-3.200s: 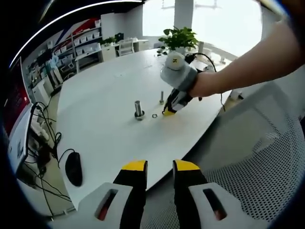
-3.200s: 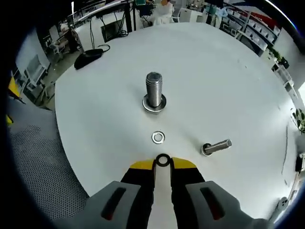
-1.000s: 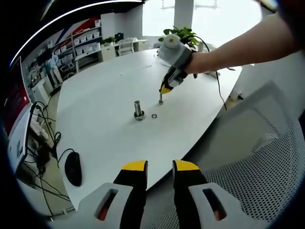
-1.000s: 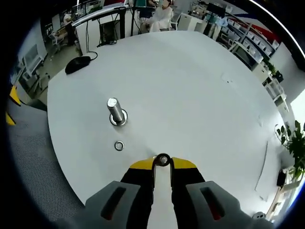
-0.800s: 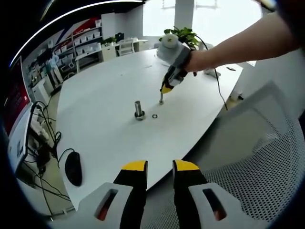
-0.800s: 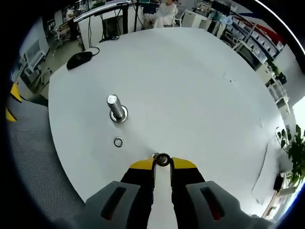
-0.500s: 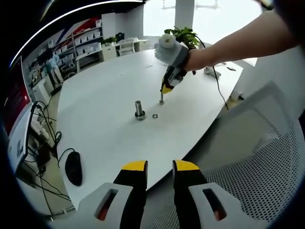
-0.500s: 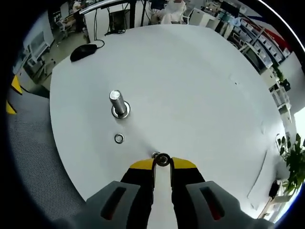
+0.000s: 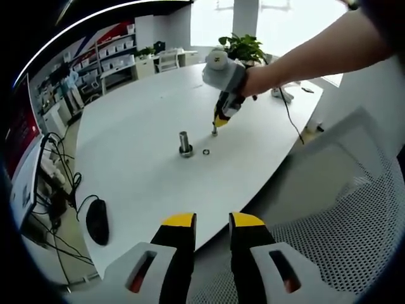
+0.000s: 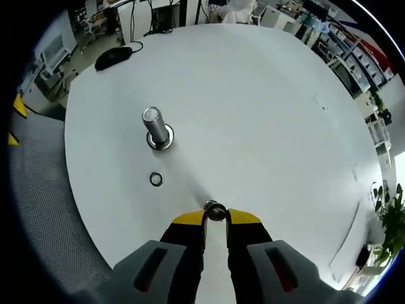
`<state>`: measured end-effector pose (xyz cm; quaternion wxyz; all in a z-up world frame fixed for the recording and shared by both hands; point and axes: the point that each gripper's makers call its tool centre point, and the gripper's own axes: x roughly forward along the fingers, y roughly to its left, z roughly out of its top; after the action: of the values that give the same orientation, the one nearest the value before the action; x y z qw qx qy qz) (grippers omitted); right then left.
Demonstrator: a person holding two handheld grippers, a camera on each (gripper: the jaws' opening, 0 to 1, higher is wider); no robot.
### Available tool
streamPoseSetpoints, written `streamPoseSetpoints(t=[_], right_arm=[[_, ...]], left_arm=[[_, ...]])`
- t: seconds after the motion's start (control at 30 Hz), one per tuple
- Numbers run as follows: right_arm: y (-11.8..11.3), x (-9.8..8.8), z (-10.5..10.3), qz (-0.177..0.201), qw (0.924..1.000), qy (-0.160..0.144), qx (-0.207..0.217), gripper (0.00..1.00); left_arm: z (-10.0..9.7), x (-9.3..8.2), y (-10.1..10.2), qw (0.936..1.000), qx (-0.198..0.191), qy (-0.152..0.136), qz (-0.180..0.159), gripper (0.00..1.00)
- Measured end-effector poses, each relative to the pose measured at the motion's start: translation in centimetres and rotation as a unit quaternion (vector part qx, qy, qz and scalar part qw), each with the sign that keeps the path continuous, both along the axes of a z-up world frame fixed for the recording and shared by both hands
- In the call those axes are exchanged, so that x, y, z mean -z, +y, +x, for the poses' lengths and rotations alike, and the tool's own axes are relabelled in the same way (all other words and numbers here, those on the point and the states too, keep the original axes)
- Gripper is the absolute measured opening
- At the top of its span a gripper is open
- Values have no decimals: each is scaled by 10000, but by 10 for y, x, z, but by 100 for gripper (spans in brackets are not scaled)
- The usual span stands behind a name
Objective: Place the washer onto the threaded stud by aligning its center hole with the stud, sliding it down to the base, and recovering from edge contact or off-axis alignment until the washer reaches the visible bottom stop.
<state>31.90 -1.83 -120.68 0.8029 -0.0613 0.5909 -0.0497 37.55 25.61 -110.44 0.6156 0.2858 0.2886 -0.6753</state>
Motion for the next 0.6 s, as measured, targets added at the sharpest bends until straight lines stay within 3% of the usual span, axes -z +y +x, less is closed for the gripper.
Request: streamPoseSetpoints(t=[0.33, 0.6], right_arm=[[4, 19, -5, 197, 9996, 108, 194, 15], [12, 21, -12, 249, 9992, 120, 300, 16]], left_arm=[[0, 2, 1, 10000, 4, 6, 62, 18], [-1, 2, 1, 10000, 18, 14, 74, 18]])
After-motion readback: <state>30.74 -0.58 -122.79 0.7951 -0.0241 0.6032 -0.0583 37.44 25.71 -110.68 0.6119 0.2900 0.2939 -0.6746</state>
